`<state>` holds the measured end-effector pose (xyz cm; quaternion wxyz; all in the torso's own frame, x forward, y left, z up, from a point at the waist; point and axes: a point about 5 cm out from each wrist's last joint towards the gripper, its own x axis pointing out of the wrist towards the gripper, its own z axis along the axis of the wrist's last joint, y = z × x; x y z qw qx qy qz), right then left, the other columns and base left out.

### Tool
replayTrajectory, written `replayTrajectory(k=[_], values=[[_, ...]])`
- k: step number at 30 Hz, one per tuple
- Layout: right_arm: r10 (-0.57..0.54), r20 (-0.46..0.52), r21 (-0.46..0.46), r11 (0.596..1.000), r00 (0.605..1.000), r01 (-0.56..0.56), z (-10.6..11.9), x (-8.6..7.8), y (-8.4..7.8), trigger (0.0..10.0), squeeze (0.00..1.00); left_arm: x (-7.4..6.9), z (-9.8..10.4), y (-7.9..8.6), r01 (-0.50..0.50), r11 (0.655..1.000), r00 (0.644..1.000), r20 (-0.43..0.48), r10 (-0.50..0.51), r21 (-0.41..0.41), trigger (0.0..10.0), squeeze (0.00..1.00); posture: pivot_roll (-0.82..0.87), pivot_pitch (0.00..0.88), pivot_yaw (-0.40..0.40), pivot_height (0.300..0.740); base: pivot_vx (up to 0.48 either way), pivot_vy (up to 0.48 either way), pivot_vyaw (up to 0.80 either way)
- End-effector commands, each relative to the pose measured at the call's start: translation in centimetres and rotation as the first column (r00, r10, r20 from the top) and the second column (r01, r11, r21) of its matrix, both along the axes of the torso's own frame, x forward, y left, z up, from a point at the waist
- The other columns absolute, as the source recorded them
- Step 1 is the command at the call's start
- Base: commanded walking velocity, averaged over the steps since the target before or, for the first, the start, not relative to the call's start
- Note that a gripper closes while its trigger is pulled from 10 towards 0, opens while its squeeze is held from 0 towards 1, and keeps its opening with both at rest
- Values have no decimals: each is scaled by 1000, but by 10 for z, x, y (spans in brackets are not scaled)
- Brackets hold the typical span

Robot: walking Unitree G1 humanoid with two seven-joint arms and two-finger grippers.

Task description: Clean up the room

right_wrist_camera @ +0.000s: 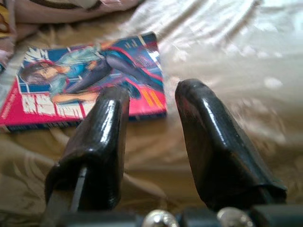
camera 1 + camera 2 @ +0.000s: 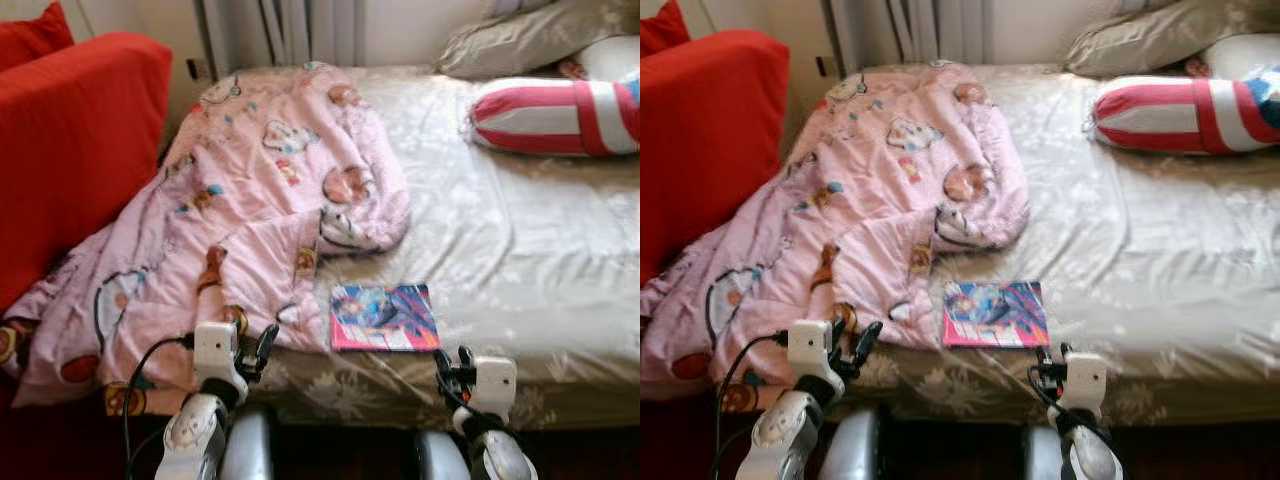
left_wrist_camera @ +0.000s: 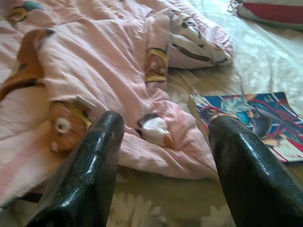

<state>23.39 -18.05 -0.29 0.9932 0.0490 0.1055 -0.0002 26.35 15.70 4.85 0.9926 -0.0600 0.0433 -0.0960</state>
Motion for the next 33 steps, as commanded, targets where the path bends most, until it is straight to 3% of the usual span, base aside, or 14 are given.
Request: replayTrajectory(k=[1,25,33], values=[[2,8,-1,1000,1000,-2,2,1,1,10000,0,1,1,1,1,1000,1000,-1,-1,10,10000,0,34,63,44,552,0,0,0],[88,-26,-3,996,996,-88,-8,-3,10,10000,0,5,4,-2,6,1000,1000,10,-6,7,10000,0,35,69,43,552,0,0,127],[81,-34,22,996,996,-81,-11,-2,8,10000,0,5,4,-3,7,1000,1000,11,-7,3,10000,0,37,78,41,552,218,0,673]])
